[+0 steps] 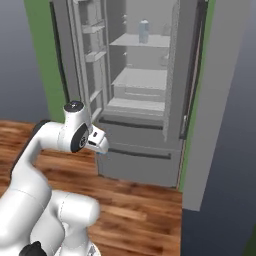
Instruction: Take a sugar cube from the saucer and place it inside the coffee. Then, grab milk from the fridge and place it next to the coffee on the counter to sweeten the coffee.
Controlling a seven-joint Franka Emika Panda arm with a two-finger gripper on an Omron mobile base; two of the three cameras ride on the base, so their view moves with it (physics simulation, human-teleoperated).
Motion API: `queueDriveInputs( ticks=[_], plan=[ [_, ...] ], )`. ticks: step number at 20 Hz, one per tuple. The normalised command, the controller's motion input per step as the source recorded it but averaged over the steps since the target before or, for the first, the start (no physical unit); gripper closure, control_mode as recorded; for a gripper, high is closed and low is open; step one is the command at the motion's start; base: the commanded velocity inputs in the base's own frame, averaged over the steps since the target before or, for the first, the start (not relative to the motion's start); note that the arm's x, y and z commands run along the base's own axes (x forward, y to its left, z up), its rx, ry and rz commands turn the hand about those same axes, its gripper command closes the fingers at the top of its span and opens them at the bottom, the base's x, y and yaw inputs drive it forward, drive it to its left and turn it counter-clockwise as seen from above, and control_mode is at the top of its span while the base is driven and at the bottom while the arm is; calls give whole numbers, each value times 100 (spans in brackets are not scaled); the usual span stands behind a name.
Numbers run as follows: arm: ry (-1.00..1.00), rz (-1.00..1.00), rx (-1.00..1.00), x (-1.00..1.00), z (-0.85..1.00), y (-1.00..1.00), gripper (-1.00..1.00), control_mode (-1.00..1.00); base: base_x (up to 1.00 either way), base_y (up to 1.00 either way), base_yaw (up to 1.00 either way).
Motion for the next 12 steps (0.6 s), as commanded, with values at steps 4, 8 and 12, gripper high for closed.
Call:
queueDriveInputs(
  ticks=[4, 8, 12],
  plan=[
    [0, 0, 0, 0, 0, 0, -100, 100, 100, -1, -1],
    [0, 0, 0, 0, 0, 0, -100, 100, 100, -11, -1],
    [0, 0, 0, 0, 0, 0, -100, 100, 100, -3, 0]
  ],
)
